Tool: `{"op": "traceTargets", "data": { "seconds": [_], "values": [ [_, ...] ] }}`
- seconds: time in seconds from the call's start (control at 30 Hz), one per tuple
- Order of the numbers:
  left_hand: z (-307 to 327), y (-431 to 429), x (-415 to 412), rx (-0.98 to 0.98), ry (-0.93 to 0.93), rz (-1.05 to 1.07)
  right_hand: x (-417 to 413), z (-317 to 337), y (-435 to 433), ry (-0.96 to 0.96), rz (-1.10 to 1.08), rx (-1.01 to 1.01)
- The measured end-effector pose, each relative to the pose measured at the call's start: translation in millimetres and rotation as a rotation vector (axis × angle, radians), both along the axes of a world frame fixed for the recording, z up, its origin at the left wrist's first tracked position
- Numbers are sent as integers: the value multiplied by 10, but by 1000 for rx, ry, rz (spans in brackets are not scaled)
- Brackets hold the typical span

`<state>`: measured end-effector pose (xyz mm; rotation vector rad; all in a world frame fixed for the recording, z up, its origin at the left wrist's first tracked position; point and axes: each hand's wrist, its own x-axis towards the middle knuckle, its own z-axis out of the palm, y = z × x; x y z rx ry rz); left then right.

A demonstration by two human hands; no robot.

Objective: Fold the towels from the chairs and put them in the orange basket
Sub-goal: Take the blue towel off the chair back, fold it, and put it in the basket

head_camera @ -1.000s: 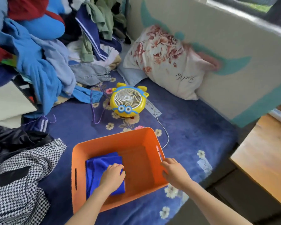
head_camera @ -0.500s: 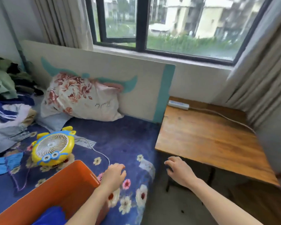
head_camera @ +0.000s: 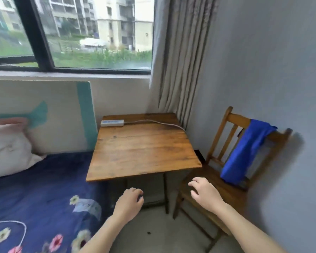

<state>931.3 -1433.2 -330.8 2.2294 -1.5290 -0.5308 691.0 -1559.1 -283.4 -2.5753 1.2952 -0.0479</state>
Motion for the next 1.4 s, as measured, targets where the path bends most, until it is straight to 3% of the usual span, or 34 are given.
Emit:
{"op": "traceTargets", "data": {
  "seconds": [0.4,0.8,1.17,1.4],
  "values": [
    [152,-1267,-1091,0,-13,-370,-1597,53,-359,-88,-430,-68],
    [543,-3485,-1493,-168,-32,-456,-2141,597,-1948,-66,-697,-191],
    [561,-4666,-2130,-146,-37,-666,-2445,346,-2688,-64,-801,-77],
    [623,-5245,-2757,-172,-84,-658,-2846,318,-3331,-109,-737,-81]
  ]
}}
